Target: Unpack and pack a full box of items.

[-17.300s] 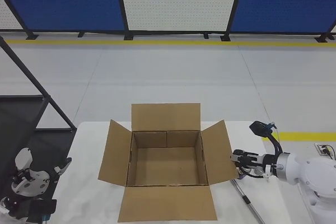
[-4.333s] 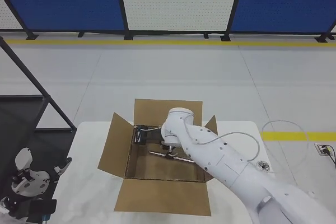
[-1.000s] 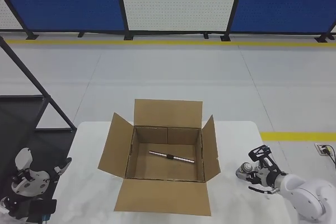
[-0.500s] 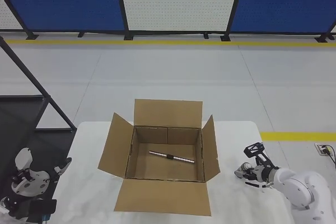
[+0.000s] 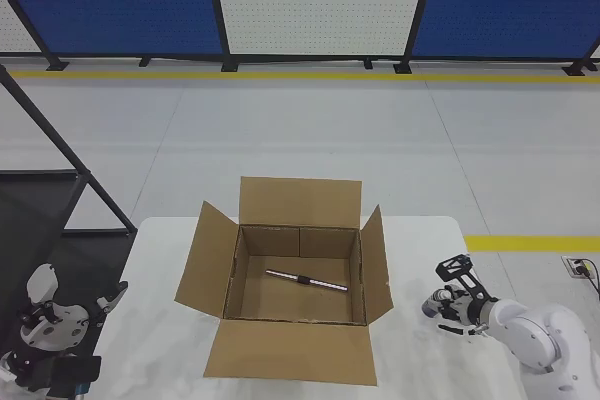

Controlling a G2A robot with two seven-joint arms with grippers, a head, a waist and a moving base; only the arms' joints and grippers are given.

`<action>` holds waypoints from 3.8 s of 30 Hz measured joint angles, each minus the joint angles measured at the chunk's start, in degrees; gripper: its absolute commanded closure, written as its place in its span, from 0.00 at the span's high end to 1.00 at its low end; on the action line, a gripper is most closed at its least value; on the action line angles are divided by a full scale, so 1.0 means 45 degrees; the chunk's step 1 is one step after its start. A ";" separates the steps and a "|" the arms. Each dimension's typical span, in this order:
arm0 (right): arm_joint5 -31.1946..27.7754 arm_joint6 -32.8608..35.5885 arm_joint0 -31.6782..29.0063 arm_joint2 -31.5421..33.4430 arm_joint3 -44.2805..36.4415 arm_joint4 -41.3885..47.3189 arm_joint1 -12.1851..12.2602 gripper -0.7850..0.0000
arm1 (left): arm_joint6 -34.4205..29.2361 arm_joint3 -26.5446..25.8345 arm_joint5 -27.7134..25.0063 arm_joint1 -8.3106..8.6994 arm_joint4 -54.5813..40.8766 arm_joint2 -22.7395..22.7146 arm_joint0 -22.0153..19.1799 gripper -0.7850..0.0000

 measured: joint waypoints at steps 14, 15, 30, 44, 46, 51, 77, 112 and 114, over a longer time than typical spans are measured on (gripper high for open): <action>0.0932 -0.0722 -0.2064 0.2732 -0.5471 0.1846 0.0360 0.00 | 0.0000 0.0000 0.0000 0.0000 0.0000 0.0000 0.0000 1.00; 0.0979 -0.0661 -0.2193 0.2967 -0.6017 0.2102 0.0381 0.00 | 0.0000 0.0000 0.0000 0.0000 0.0000 0.0000 0.0000 1.00; 0.2934 0.1893 0.0944 0.0480 -0.9674 0.3689 0.0621 0.00 | 0.0000 0.0000 0.0000 0.0000 0.0000 0.0000 0.0000 1.00; 0.4702 0.2339 0.5152 -0.5245 -0.7702 0.3342 0.0066 0.00 | 0.0000 0.0000 0.0000 0.0000 0.0000 0.0000 0.0000 1.00; 0.4685 0.2339 0.5139 -0.5237 -0.7712 0.3336 0.0068 0.00 | 0.0000 0.0000 0.0000 0.0000 0.0000 0.0000 0.0000 1.00; 0.4682 0.2336 0.5139 -0.5238 -0.7712 0.3334 0.0068 0.00 | 0.0000 0.0000 0.0000 0.0000 0.0000 0.0000 0.0000 1.00; 0.0824 0.0333 1.1206 -1.3309 0.2089 0.4812 -0.2990 0.00 | 0.0000 0.0000 0.0000 0.0000 0.0000 0.0000 0.0000 1.00; 0.1253 -0.1788 1.0838 -1.5344 0.6131 0.3069 -0.4865 0.00 | 0.0000 0.0000 0.0000 0.0000 0.0000 0.0000 0.0000 1.00; 0.1048 -0.2177 1.0782 -1.5388 0.6466 0.2829 -0.4973 0.00 | 0.0000 0.0000 0.0000 0.0000 0.0000 0.0000 0.0000 1.00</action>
